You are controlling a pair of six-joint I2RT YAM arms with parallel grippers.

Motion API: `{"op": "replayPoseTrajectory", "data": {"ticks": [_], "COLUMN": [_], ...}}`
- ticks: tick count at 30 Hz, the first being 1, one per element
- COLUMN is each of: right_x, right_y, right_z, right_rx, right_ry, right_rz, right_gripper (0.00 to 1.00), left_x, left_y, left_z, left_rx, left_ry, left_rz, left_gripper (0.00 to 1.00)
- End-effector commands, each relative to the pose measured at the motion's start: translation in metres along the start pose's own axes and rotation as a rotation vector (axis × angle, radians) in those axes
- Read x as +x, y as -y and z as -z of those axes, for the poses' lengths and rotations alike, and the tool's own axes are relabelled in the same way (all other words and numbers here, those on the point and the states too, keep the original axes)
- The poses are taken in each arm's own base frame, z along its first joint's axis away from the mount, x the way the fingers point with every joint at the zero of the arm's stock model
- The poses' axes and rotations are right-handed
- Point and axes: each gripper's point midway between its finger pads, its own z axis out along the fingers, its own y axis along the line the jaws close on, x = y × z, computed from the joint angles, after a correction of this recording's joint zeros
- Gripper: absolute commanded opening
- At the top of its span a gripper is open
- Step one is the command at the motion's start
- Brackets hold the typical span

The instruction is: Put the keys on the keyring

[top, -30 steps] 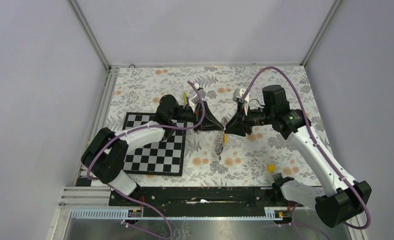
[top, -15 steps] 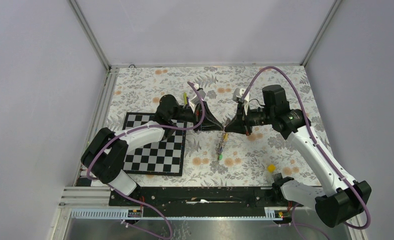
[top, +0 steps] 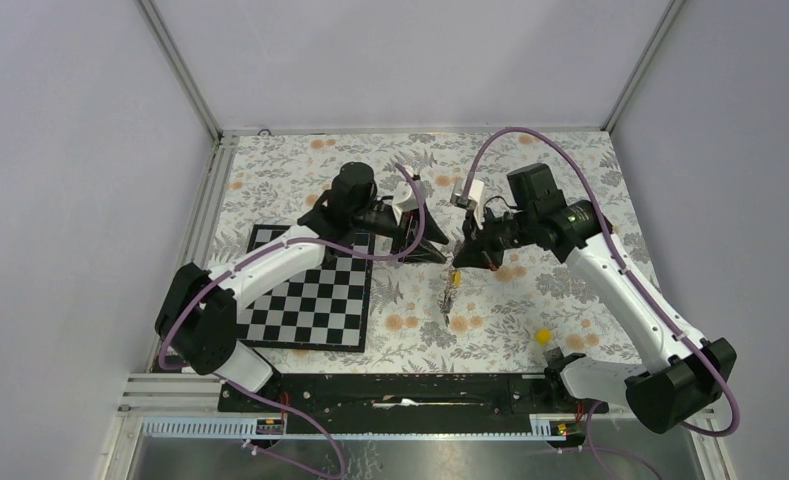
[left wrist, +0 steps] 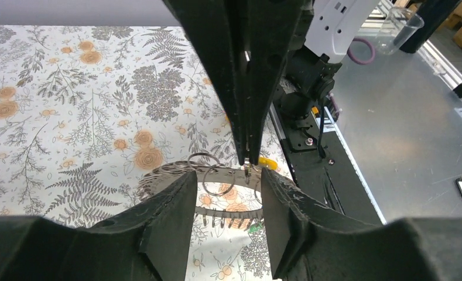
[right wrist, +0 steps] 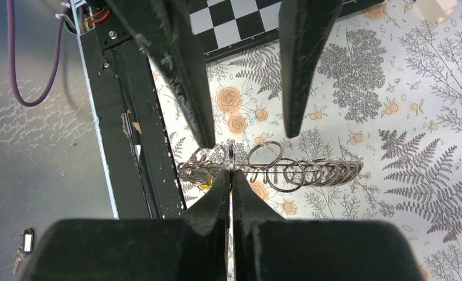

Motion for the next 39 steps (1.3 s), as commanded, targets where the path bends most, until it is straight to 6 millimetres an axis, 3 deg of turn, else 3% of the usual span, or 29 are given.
{"op": "replayPoseTrajectory", "data": {"ticks": [1, 9, 20, 33, 39], "right_x": [-0.013, -0.011, -0.004, 0.000, 0.004], "right_y": [-0.001, 0.001, -0.002, -0.003, -0.003], "right_z": [0.008, 0.005, 0.002, 0.000, -0.001], "right_rx": [0.024, 0.022, 0.005, -0.001, -0.004], "right_ry": [-0.024, -0.048, -0.060, -0.064, -0.071], "right_rz": [0.019, 0.009, 0.002, 0.000, -0.003], "right_gripper": [0.00, 0.00, 0.00, 0.00, 0.00], "left_x": [-0.006, -0.006, -0.001, -0.004, -0.005], "left_y": [0.009, 0.010, 0.010, 0.009, 0.009], "left_z": [-0.003, -0.016, -0.018, -0.022, -0.023], "left_rx": [0.014, 0.041, 0.037, 0.054, 0.055], "left_ry": [-0.043, -0.049, -0.057, -0.045, -0.044], "left_rz": [-0.114, -0.120, -0.112, -0.099, -0.092], "left_gripper": [0.49, 0.39, 0.36, 0.18, 0.22]}}
